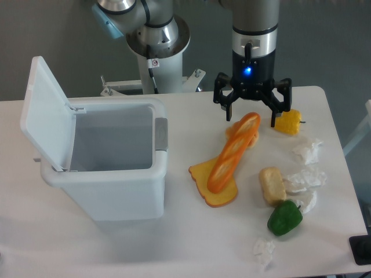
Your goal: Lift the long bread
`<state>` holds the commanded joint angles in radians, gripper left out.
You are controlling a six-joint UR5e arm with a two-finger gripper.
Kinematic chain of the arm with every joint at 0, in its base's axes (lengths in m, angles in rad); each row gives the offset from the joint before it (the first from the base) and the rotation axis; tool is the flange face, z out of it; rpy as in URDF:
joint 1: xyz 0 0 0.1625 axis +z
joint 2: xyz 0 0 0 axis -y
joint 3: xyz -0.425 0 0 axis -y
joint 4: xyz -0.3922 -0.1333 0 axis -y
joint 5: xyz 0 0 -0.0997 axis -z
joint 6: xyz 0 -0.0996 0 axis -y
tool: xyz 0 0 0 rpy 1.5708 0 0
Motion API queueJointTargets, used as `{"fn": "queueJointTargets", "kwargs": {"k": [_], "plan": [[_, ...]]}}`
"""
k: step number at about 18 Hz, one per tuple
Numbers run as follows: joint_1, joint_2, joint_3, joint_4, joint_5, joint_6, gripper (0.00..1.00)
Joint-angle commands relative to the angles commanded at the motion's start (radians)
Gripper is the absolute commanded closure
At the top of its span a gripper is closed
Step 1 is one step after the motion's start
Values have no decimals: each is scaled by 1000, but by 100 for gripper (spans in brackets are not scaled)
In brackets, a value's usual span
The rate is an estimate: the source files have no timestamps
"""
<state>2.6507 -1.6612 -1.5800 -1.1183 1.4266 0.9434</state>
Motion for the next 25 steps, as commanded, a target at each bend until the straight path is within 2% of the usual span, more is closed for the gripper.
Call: {"fn": "queueJointTargets", "kwargs": {"k": [4,7,11,14,18,25], "plan": [[-2,-15,-26,60,-2,-2,0],[-2,-14,-77,97,-2,0,0],[-3,-5,-109,88,9,3,0],[-2,21,-182,87,9,8,0],[2,29,-199,49,14,9,0],[15,21,-204,40,29,14,0]]}}
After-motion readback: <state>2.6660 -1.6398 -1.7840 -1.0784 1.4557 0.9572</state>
